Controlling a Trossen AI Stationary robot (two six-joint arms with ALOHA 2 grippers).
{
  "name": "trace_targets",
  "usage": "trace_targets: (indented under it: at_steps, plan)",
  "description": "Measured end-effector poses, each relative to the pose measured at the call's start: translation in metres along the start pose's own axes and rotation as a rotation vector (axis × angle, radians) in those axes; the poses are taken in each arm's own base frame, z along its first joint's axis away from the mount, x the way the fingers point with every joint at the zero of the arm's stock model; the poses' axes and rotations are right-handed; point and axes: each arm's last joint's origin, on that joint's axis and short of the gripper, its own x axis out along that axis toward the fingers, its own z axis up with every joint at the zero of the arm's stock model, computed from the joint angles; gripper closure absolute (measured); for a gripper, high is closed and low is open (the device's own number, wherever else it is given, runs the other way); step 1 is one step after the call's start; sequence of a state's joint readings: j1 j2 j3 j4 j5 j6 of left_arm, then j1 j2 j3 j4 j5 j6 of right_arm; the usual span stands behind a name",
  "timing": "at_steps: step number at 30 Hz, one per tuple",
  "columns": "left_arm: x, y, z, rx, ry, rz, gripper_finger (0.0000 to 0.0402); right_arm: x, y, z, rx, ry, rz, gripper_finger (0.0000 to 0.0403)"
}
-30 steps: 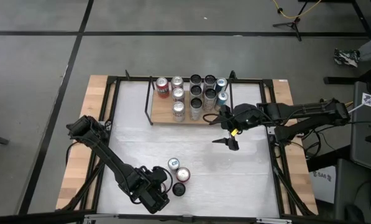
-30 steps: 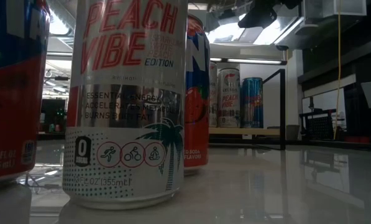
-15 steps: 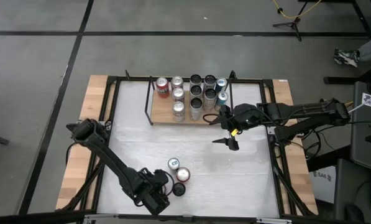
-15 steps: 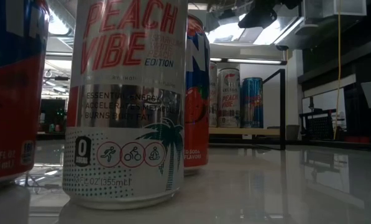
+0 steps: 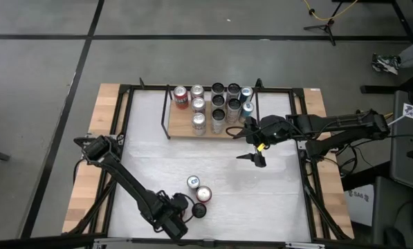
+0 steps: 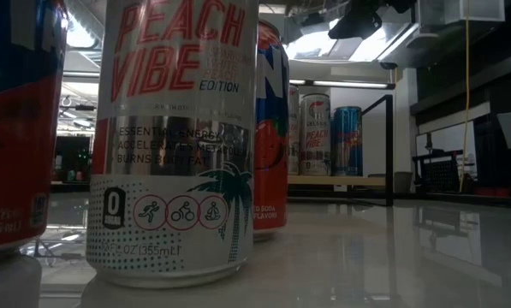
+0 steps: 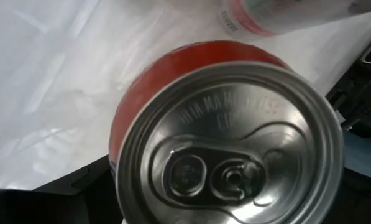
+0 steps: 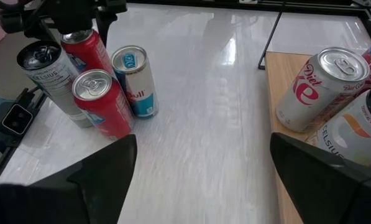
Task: Place canned beverage on shelf
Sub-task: Put the red soda can onto the shelf aligned with the other red soda can
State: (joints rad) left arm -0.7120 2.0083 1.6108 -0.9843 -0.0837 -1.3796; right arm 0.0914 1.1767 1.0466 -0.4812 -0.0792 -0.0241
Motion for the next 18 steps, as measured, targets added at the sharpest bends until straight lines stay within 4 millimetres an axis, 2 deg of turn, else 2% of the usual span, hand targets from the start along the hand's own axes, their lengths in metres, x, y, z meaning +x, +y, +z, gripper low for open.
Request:
trace_targets:
  at_steps: [18]
  plan:
    - [0.001, -0.003, 0.012, -0.062, -0.023, -0.046, 0.0049, 0.0, 0.0, 0.0, 0.0, 0.0, 0.0, 0.004]
